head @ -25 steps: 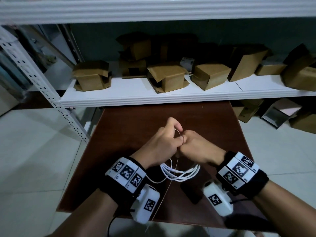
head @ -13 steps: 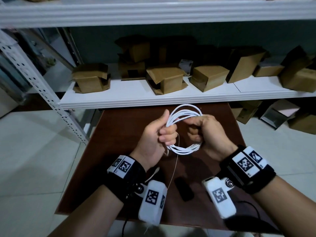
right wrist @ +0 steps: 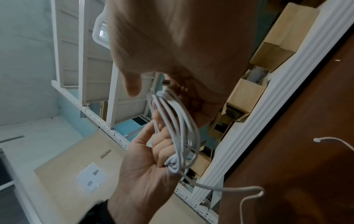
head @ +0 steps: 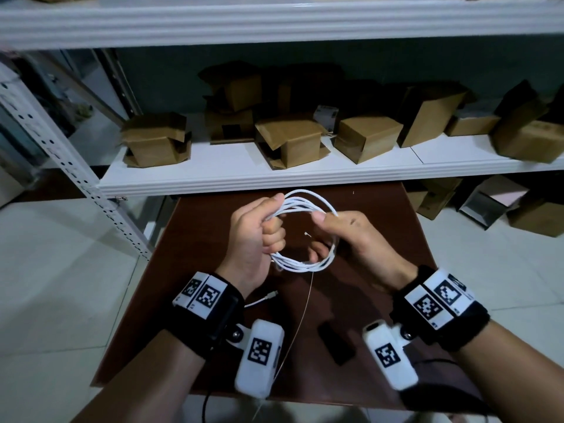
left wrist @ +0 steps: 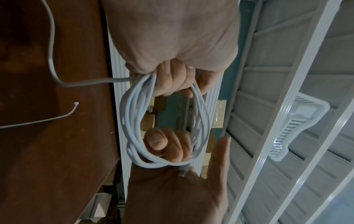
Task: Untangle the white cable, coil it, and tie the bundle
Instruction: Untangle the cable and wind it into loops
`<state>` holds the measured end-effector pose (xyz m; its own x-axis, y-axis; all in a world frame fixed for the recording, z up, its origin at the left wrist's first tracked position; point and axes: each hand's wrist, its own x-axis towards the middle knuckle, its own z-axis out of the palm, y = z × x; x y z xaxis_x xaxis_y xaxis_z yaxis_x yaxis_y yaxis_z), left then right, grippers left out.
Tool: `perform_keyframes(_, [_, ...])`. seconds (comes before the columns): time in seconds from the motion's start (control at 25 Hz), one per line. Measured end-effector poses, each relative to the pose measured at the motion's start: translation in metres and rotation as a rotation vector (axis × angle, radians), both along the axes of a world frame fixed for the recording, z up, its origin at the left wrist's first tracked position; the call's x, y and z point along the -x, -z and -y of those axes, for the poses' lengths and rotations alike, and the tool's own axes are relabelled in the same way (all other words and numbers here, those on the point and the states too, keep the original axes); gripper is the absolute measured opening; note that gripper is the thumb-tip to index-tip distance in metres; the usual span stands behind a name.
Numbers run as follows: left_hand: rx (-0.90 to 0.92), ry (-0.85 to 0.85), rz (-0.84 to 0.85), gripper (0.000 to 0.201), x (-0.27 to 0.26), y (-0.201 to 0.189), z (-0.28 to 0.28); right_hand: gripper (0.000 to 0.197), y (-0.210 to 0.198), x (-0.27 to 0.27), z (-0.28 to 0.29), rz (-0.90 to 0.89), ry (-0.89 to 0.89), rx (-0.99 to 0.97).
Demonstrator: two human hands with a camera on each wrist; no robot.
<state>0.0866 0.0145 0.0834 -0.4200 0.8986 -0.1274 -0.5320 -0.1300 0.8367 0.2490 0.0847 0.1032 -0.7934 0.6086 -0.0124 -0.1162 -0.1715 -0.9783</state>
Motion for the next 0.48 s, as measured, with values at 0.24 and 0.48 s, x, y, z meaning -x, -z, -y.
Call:
perform_keyframes(0.24, [0.024,-0.048,-0.097,0.039,0.005,-0.001,0.0,0.059,0.007,-0.003,-0.009,0.108,0.024,-0.134])
perform_keyframes(0.48, [0.038,-0.008,-0.265,0.032,0.001,0.0,-0.001,0.071,0.008,-0.005,-0.017,0.144,-0.08,-0.046])
